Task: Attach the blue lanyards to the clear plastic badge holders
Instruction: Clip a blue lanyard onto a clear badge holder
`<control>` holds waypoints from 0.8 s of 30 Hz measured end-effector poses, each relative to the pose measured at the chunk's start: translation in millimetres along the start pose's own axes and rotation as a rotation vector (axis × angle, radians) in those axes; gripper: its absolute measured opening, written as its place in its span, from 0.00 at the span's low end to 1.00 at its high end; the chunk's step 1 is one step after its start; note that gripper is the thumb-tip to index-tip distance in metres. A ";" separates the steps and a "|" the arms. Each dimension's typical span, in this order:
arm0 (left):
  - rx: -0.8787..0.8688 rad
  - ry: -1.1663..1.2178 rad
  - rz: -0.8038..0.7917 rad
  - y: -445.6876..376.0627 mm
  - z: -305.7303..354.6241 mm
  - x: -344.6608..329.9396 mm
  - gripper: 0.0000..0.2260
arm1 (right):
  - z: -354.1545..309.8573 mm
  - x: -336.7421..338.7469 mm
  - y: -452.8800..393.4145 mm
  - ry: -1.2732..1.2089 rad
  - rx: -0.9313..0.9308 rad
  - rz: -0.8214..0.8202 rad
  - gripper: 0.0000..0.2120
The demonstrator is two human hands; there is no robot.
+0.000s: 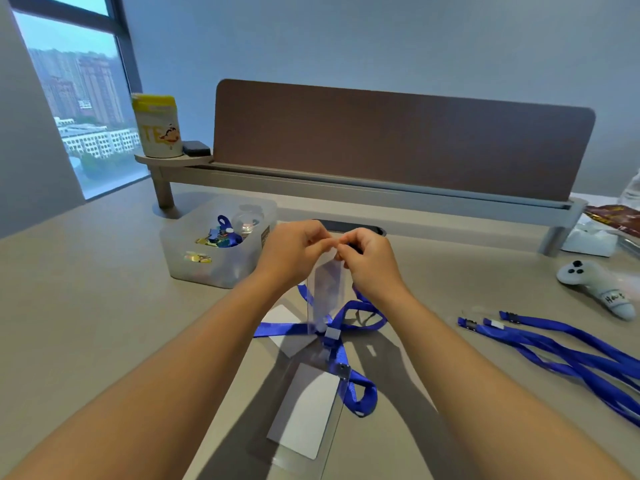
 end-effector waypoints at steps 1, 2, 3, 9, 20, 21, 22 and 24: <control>0.003 0.009 0.000 -0.7 -1.0 -0.7 0.11 | 0.0 -0.4 -1.1 0.008 0.006 -0.006 0.09; 0.008 0.018 0.000 -2.0 -2.4 -1.8 0.11 | 0.5 -0.3 -3.0 0.008 0.013 -0.010 0.09; 0.014 0.025 0.004 -3.9 -3.9 -2.6 0.11 | 0.7 0.0 -5.2 0.006 0.020 -0.013 0.09; 0.055 0.142 0.051 -24.1 -5.6 -0.3 0.10 | -2.2 6.0 -28.4 0.054 0.080 -0.025 0.10; 0.176 0.242 -0.017 -36.9 -30.8 -2.5 0.19 | 6.5 5.3 -61.1 -0.242 -0.093 -0.093 0.05; 0.181 0.242 -0.008 -36.0 -34.5 -2.1 0.15 | 5.5 4.6 -62.7 -0.261 -0.109 -0.105 0.06; 0.178 0.236 0.009 -35.5 -38.0 -0.9 0.10 | 4.4 3.8 -64.0 -0.265 -0.121 -0.118 0.07; 0.163 0.218 0.075 -35.1 -43.0 5.1 0.03 | 2.8 2.0 -65.3 -0.245 -0.131 -0.140 0.10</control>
Point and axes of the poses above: each hand's wrist, its own y-axis away from the middle knuckle, its own x-axis out of the back of the hand, z = x × y, the point moved 6 cm from there along -y, towards the middle knuckle, and after that the axes turned 4 degrees about -z, right-handed, at the moved point
